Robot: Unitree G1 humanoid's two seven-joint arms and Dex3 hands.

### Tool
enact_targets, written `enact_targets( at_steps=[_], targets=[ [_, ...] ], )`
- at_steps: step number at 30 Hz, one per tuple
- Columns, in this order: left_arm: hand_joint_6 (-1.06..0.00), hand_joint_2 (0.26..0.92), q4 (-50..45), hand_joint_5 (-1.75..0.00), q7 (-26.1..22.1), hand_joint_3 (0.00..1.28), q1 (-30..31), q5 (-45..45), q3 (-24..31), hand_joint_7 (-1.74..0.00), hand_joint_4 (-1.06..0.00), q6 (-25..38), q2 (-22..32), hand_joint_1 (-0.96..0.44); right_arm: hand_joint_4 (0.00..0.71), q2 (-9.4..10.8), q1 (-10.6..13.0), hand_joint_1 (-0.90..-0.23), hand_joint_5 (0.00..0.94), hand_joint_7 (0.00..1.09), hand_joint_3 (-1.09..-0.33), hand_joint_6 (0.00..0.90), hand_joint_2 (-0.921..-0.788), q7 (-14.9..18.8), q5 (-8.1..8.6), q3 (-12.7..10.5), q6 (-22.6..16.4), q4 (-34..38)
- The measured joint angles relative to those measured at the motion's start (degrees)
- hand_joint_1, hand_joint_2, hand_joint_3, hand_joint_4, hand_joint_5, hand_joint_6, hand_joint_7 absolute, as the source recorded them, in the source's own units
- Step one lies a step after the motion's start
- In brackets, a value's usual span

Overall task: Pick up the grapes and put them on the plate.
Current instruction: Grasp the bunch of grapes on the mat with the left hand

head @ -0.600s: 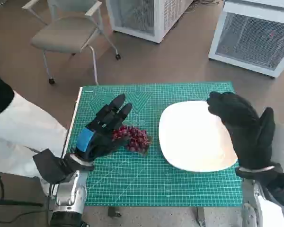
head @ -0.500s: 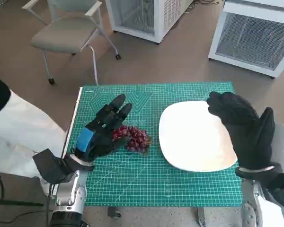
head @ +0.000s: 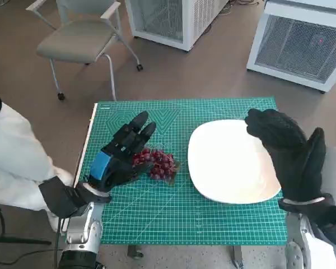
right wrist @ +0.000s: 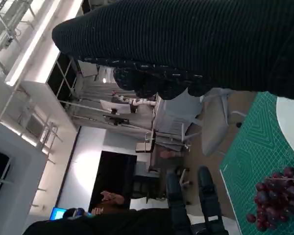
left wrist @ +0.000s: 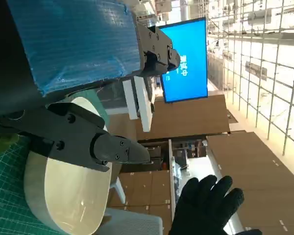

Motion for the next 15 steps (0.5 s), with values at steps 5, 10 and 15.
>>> enact_targets(
  at_steps=[5,10,15],
  targets=[
    [-0.32,0.921,0.00,0.00,-0.06,0.14,0.00,0.00,0.01,0.00,-0.26,0.00,0.04,-0.36,0.467,0.04,0.00,-0.340,0.810,0.99,-0.595,0.251,-0.921,-0.03,-0.01,0.01,0.03,-0.07],
    [-0.31,0.921,0.00,0.00,-0.13,0.14,0.00,0.00,0.01,0.00,-0.26,0.00,0.06,-0.35,0.465,0.04,0.01,-0.338,0.809,0.99,-0.596,0.251,-0.921,-0.03,-0.01,0.02,0.03,-0.15],
    [-0.31,0.921,0.00,0.00,-0.14,0.14,0.00,0.00,0.01,0.00,-0.26,0.01,0.06,-0.34,0.463,0.04,0.02,-0.338,0.808,0.99,-0.596,0.251,-0.921,-0.03,-0.01,0.01,0.03,-0.19]
  ],
)
